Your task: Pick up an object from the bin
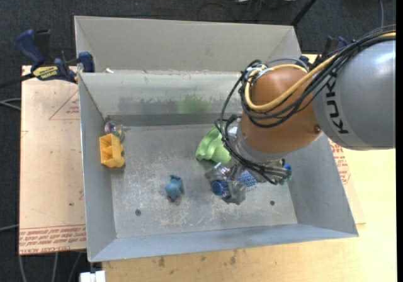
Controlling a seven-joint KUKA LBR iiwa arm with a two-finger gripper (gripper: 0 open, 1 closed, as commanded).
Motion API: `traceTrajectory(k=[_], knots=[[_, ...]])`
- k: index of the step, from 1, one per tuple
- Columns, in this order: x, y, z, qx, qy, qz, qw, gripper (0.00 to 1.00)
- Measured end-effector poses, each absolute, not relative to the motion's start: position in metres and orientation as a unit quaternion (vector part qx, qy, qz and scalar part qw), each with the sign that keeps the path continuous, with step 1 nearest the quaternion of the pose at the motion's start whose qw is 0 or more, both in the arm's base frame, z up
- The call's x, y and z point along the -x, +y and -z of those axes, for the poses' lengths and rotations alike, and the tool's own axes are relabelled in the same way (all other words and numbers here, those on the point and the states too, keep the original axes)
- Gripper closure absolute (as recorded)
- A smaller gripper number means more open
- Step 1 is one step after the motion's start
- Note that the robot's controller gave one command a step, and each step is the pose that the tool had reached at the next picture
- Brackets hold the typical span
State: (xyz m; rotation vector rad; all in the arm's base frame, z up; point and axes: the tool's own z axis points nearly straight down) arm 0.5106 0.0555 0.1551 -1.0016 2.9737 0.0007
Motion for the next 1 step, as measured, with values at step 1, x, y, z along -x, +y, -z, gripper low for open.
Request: traceTrajectory(k=[1], knots=[[-0.5117,0.0562,-0.1973,0.318,0.948,0.0,0.003,1.0]])
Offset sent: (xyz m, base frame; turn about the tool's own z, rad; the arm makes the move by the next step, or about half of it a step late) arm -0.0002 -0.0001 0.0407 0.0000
